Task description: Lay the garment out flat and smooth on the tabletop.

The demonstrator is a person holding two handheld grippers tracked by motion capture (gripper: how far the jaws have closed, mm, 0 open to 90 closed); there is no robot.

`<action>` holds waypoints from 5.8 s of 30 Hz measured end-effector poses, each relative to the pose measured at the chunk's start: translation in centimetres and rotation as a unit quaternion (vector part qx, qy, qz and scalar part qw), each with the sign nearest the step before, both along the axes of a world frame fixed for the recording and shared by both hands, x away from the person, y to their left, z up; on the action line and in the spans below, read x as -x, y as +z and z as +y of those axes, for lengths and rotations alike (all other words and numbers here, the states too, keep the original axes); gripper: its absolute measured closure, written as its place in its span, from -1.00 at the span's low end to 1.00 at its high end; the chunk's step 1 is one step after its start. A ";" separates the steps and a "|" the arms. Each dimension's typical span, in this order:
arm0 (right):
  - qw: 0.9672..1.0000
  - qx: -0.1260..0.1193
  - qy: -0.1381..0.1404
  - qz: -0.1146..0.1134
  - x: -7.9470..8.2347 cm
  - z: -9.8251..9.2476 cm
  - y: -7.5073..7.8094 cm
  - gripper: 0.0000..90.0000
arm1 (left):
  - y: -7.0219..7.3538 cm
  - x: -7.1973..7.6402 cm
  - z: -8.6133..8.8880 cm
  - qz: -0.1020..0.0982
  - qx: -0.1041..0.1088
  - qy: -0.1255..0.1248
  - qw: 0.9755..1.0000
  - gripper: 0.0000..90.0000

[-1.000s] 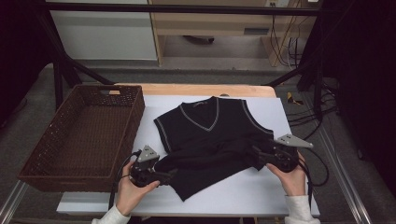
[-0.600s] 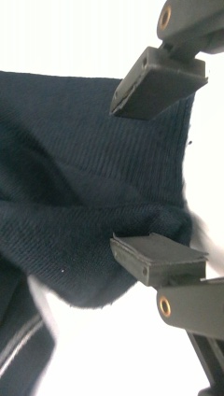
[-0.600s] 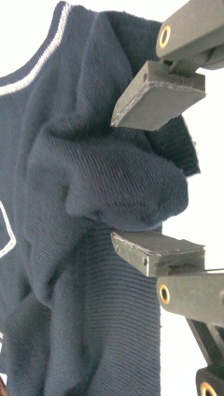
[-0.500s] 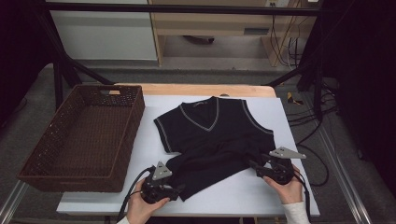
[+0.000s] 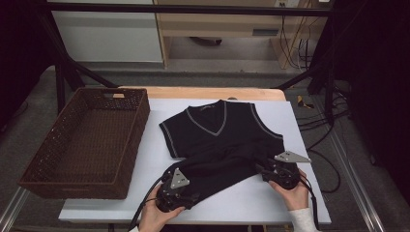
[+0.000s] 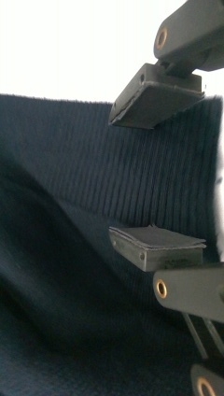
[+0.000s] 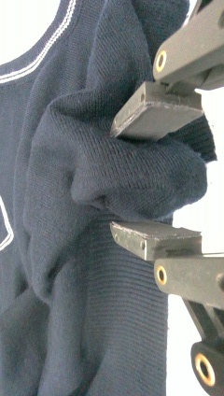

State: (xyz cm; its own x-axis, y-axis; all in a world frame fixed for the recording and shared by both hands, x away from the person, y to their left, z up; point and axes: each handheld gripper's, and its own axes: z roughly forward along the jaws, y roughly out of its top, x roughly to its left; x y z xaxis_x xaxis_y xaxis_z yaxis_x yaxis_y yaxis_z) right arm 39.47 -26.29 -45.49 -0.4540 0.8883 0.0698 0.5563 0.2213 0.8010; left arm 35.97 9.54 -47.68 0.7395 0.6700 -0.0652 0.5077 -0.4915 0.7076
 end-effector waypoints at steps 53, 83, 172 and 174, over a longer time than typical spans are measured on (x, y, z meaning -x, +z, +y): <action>1.000 -0.024 -0.009 -0.002 0.8 -1.6 1.9 -0.17 | 0.4 1.3 5.0 0.024 -0.008 -0.018 1.000 0.82; 0.989 -0.049 0.008 0.140 5.9 -3.7 1.2 0.78 | 3.4 3.3 8.5 0.039 -0.006 -0.048 0.998 0.90; 0.989 -0.022 0.029 0.140 8.4 -6.2 0.0 0.44 | 5.5 3.7 11.5 -0.001 -0.009 0.063 0.998 0.74; 0.994 -0.019 0.022 0.109 8.1 -6.1 -0.2 0.13 | 5.2 2.9 10.6 -0.002 -0.010 0.066 0.998 0.46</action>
